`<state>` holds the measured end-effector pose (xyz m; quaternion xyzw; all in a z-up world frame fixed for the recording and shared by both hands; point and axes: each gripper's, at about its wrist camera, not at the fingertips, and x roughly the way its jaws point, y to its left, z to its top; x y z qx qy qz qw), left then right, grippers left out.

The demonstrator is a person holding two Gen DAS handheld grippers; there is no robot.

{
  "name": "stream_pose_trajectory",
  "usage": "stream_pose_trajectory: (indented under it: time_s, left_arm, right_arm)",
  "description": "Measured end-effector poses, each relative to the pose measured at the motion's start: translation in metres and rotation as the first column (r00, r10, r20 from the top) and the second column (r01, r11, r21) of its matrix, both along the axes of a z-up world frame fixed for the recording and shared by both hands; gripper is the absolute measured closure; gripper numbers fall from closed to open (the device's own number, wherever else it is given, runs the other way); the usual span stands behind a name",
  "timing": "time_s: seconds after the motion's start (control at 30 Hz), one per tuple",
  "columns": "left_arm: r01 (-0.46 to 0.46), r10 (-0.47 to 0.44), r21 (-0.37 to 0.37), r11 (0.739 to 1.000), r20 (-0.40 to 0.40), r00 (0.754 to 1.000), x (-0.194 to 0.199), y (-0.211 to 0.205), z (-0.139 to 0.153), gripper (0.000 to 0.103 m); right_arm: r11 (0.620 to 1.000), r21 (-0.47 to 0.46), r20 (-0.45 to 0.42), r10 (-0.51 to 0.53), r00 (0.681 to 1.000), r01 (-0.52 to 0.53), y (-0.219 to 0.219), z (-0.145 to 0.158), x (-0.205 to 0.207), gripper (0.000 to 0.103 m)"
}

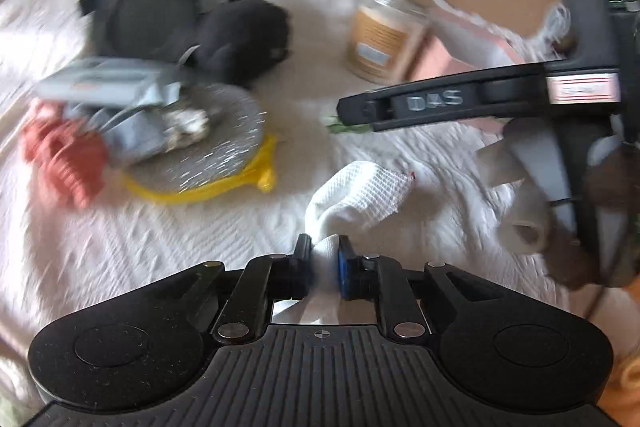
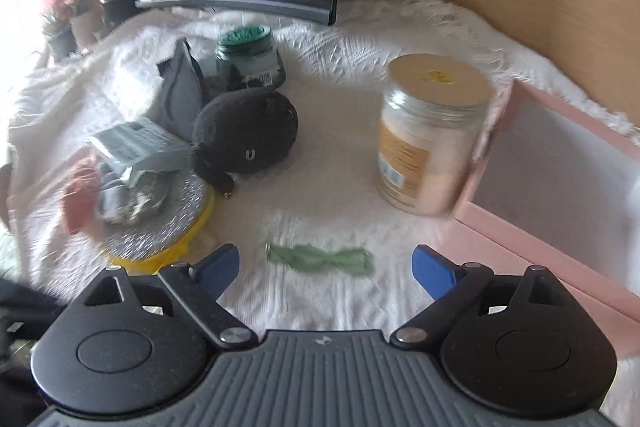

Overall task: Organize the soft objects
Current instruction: 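Grasp the green ribbon with the right gripper while the left gripper holds the white cloth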

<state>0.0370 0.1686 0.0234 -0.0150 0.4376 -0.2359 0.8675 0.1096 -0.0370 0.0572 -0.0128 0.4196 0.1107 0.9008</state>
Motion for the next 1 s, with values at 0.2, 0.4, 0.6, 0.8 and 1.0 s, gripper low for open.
stream_pose_trajectory:
  time_s: [0.2,0.4,0.6,0.8,1.0]
  left_arm:
    - [-0.025,0.024,-0.045,0.999,-0.008,1.0,-0.008,0.008,-0.001,0.088]
    - [0.021,-0.021,-0.053,0.998,-0.013,1.0,-0.003,0.003,0.001,0.088]
    - [0.096,-0.097,-0.058,0.994,-0.005,0.995,0.002,-0.017,0.009,0.088]
    - [0.18,-0.18,-0.057,0.982,0.005,0.984,0.011,-0.047,0.015,0.088]
    - [0.287,-0.284,-0.102,0.953,0.042,0.958,0.02,-0.086,0.039,0.088]
  right_arm:
    - [0.998,-0.064,-0.04,0.003,0.999,-0.006,0.022,-0.018,0.02,0.041]
    - [0.997,-0.067,0.031,0.041,0.999,-0.039,0.009,0.006,-0.009,0.078]
    - [0.997,-0.081,0.046,0.002,0.999,0.002,-0.024,0.021,-0.037,0.09]
    - [0.993,-0.074,0.03,-0.091,0.995,0.093,-0.074,0.033,-0.076,0.09]
    - [0.981,-0.08,0.04,-0.172,0.984,0.174,-0.114,0.058,-0.109,0.09]
